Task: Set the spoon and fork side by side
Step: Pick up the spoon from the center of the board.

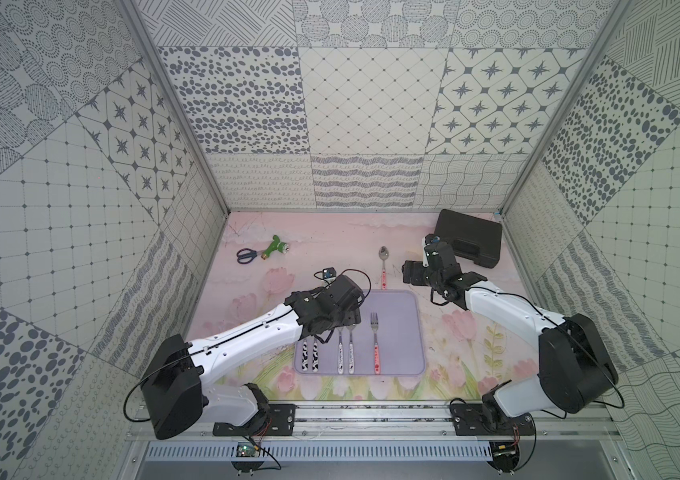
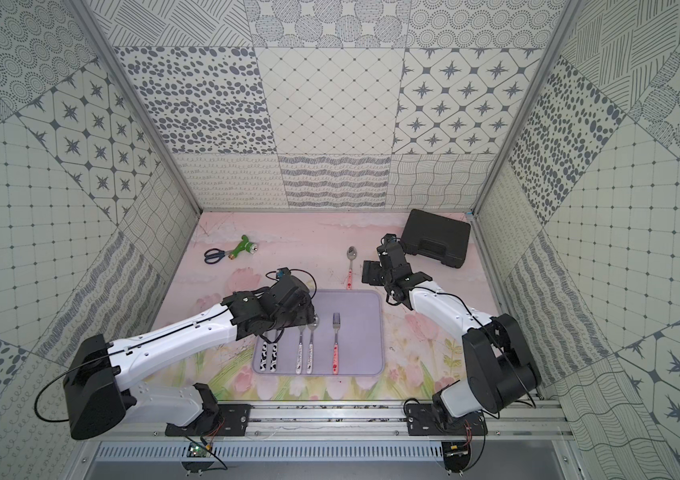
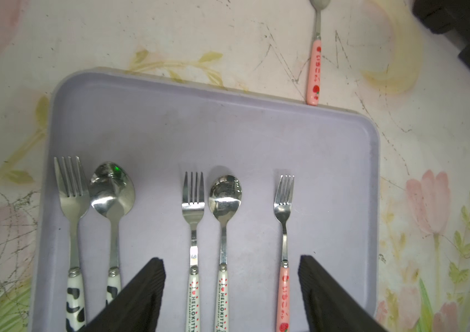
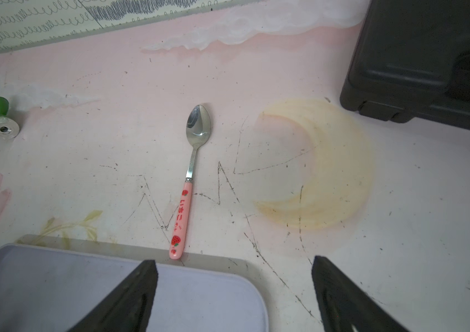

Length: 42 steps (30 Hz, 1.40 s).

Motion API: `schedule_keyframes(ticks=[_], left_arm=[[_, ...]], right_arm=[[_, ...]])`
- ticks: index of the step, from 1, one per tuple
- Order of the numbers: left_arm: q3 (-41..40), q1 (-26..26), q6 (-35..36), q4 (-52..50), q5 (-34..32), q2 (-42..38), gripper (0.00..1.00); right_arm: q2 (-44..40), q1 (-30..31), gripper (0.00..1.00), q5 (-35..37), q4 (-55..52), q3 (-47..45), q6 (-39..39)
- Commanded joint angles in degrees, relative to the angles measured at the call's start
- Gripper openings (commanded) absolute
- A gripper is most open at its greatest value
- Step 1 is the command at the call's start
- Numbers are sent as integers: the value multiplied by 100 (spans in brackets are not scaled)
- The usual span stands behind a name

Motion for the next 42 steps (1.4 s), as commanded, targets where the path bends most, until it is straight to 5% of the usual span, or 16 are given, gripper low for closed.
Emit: schedule_keyframes(ticks=[1,8,21,27,37,42], left_arm=[[-443,461,667,335,147,-482,88],[-868,830,921,572,-114,-593,100],[-1122,1117,1209,886,-111,-770,100],[-992,1117,1418,843,-145,-872,100],[-1121,1153,1530,893,-252,-1031,100],[-1165,1161,1520,867,-269,-1150,100]], right_arm=[[362,119,88,122,-52,352,-26],[1287,397,85,121,-332,1074,-122],[2537,576,70,31,-902,2144,-193],[2871,580,53,-66,-1115,2404,-150],[3225,571,39,-126,-1410,2796,-123],[3403,559,23,-272,-1527,2949,-115]])
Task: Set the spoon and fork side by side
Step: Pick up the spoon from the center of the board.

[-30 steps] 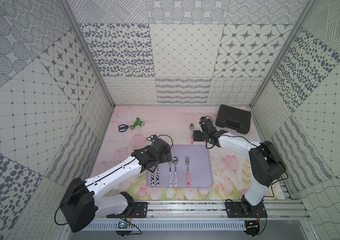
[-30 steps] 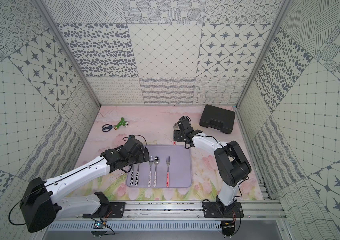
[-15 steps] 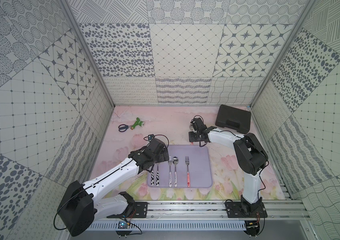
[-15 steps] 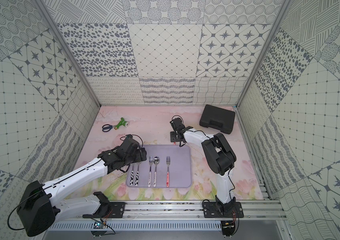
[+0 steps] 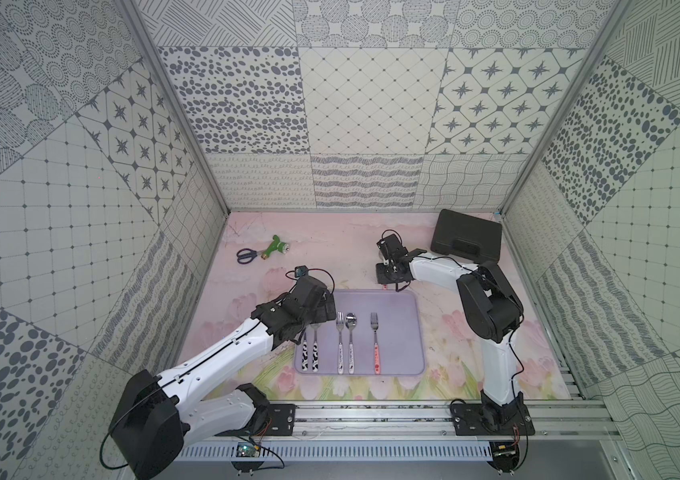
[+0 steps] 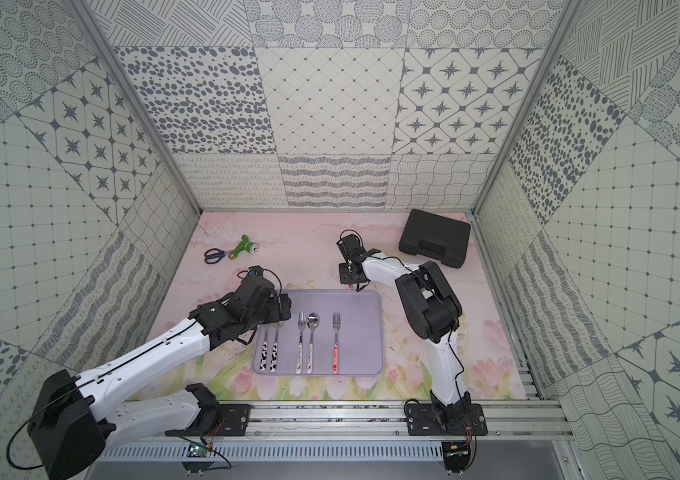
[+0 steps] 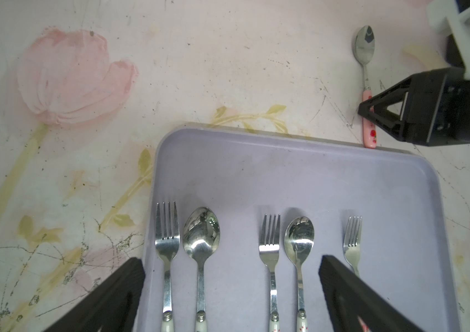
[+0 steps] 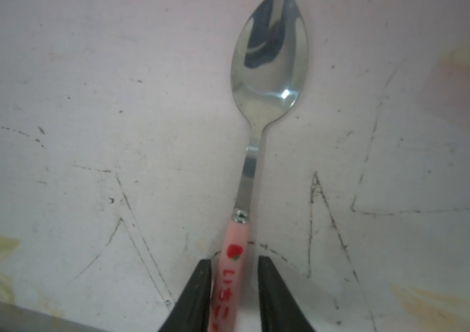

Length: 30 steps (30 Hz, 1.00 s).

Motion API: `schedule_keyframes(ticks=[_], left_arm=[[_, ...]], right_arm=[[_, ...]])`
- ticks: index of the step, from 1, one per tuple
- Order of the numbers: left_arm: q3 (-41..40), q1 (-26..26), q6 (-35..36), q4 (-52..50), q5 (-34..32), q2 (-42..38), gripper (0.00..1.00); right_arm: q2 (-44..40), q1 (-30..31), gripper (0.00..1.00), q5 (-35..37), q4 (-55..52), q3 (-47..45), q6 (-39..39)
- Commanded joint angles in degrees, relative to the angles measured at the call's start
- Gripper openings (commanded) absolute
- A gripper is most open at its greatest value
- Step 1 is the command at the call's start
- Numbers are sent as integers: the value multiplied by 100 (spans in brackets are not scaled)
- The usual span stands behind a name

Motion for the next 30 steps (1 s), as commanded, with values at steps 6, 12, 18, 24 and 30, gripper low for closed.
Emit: schedule_keyframes(ticks=[6,12,18,24,30], left_arm=[[-75,38,160,93,-126,-224,100],[-112,39,158,102,-145,-257,100],[-138,34,153,102,-175,-283,100],[-163,33,144,84,-249,-314,100],[-173,32,137,84,-329,-371,100]], right_arm=[[232,-32,6,-141,-214,216,65],[56,-41,0,11,-214,217,66],[-234,-50,0,88,-206,195,107],[-621,-46,0,77,-206,40,153],[-1096,-24,0,49,-206,-473,271]])
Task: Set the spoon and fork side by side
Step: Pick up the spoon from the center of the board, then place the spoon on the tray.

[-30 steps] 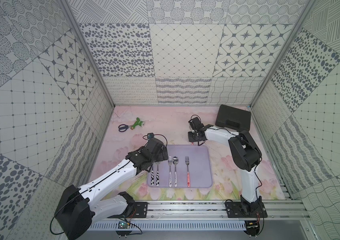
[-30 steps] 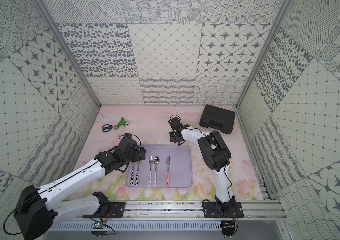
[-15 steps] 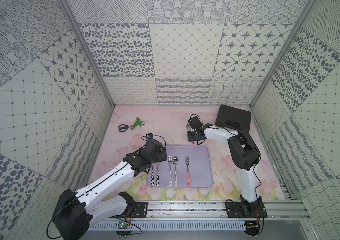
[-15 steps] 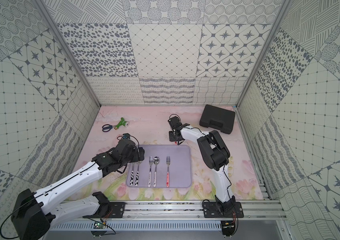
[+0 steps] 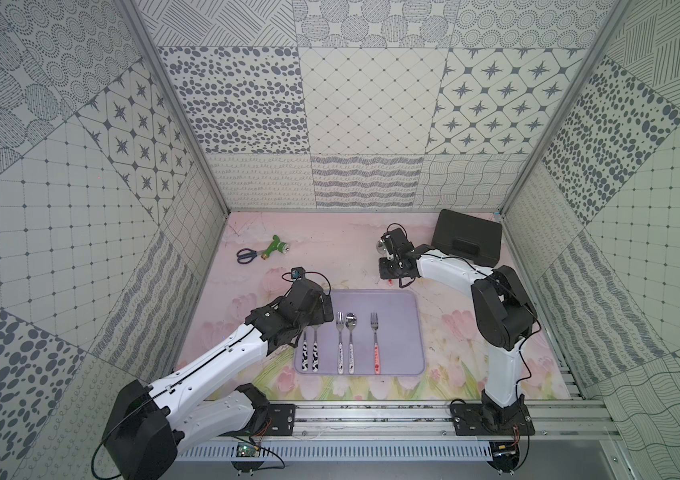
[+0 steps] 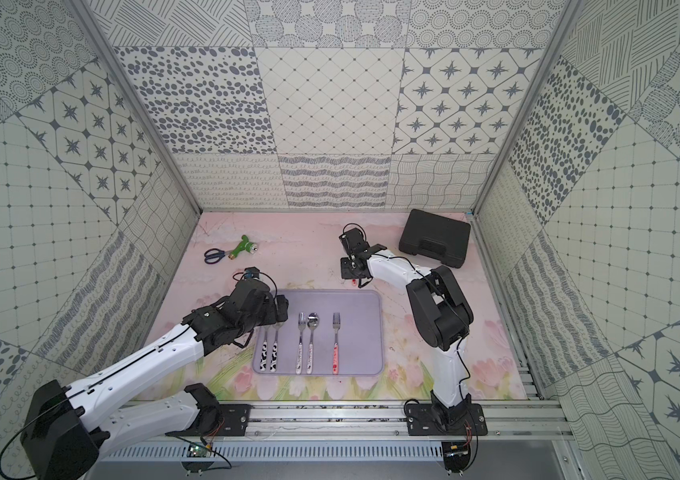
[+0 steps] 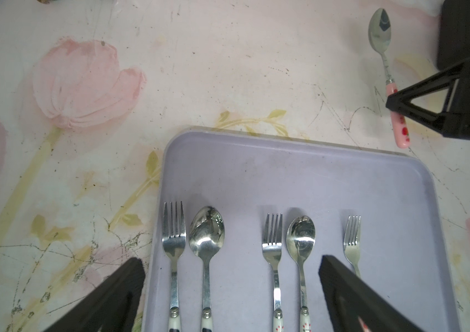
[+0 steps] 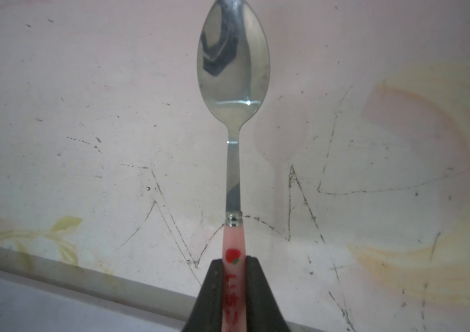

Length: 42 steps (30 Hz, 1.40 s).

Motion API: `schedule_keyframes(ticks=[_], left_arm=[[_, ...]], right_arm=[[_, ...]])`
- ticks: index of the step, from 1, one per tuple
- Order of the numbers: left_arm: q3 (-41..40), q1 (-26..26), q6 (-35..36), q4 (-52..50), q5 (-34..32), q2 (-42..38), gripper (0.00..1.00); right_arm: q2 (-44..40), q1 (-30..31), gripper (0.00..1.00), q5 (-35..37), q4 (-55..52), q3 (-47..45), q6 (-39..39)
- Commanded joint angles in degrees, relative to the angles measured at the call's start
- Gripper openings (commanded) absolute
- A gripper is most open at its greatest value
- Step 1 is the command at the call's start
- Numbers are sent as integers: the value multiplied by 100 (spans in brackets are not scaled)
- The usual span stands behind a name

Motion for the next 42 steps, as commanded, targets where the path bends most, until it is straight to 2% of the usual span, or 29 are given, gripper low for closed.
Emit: schedule_keyframes(ticks=[1,12,26,34,42], left_arm=[[-38,31,91,86,-279,-69,100],[-55,31,89,86,-334,-81,100],[-99,31,56,86,-413,-98,100],[-108,42,54,86,-448,-87,100],[-108,40,54,86,-466,-95,100]], right_arm=[[-392,18,0,43,57,-333,167],[-1732,187,0,38,413,-1924,719],[-3041,995,0,118,1084,-3833,1973],[-3464,1545,0,285,1155,-4360,2552],[-3447,2154,0,484,1367,-4650,3206]])
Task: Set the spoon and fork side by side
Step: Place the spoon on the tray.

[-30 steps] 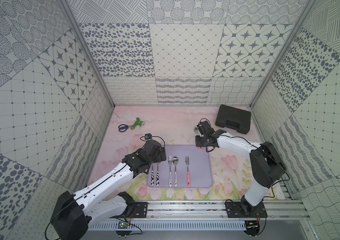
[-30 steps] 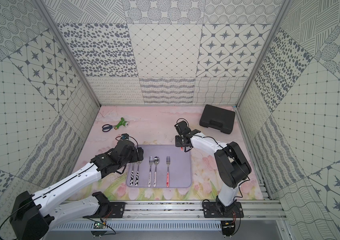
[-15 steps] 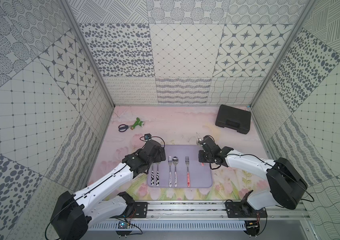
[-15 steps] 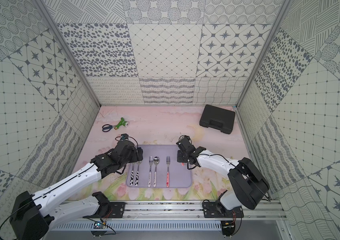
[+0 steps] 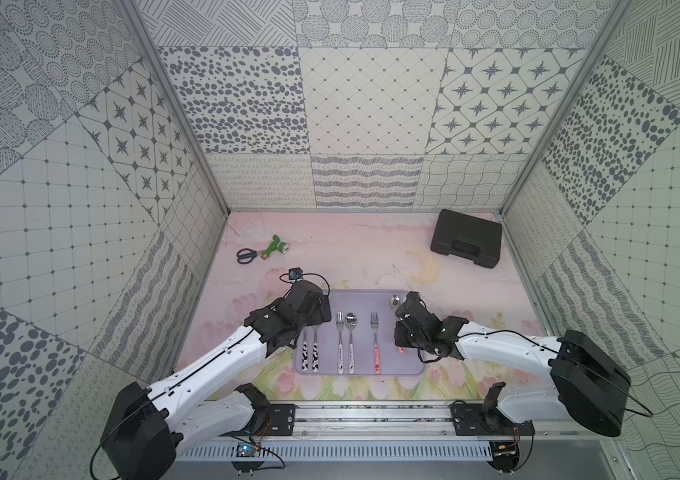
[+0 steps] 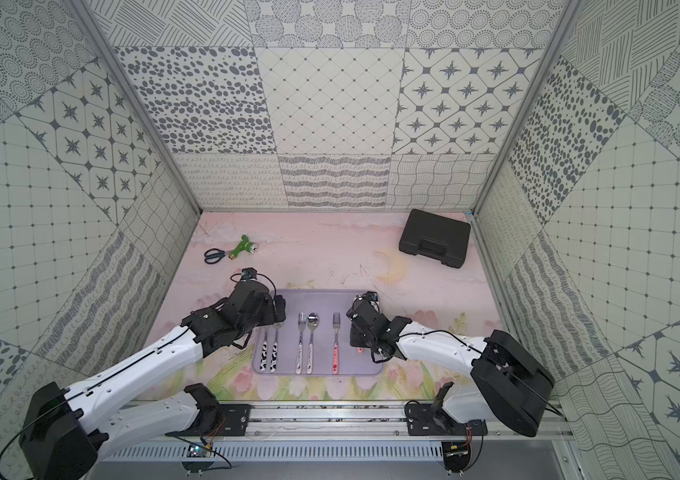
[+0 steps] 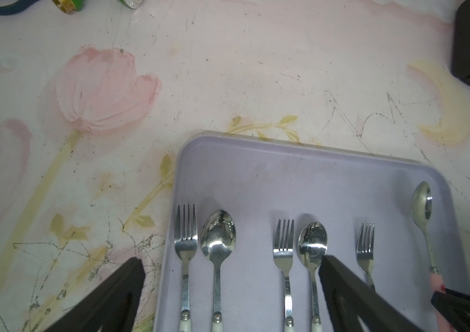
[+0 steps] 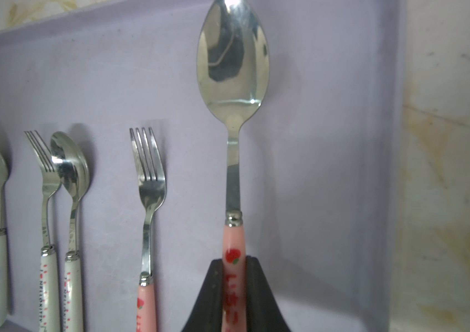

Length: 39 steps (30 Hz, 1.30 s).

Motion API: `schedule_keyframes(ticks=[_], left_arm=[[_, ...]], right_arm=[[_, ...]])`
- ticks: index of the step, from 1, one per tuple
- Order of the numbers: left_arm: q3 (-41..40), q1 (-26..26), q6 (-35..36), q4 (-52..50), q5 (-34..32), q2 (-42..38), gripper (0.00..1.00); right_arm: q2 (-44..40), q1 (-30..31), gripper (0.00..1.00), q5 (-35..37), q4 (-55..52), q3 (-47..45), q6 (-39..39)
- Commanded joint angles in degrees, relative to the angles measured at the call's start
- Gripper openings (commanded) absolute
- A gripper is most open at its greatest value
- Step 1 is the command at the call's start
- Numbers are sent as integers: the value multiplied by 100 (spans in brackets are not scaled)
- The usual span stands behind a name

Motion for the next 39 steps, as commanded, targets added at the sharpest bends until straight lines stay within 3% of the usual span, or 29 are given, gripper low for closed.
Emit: schedule_keyframes(ticks=[1,18,39], left_arm=[[-23,42,56,86,-208,-25,100],[-23,40,49,86,-190,-77,100],[-32,42,49,86,-217,-138,100]], right_arm=[[-58,218,0,204,336,-173,523],[121,1014,0,259,306,-281,1214],[412,1233,10,311,273,-167,1410]])
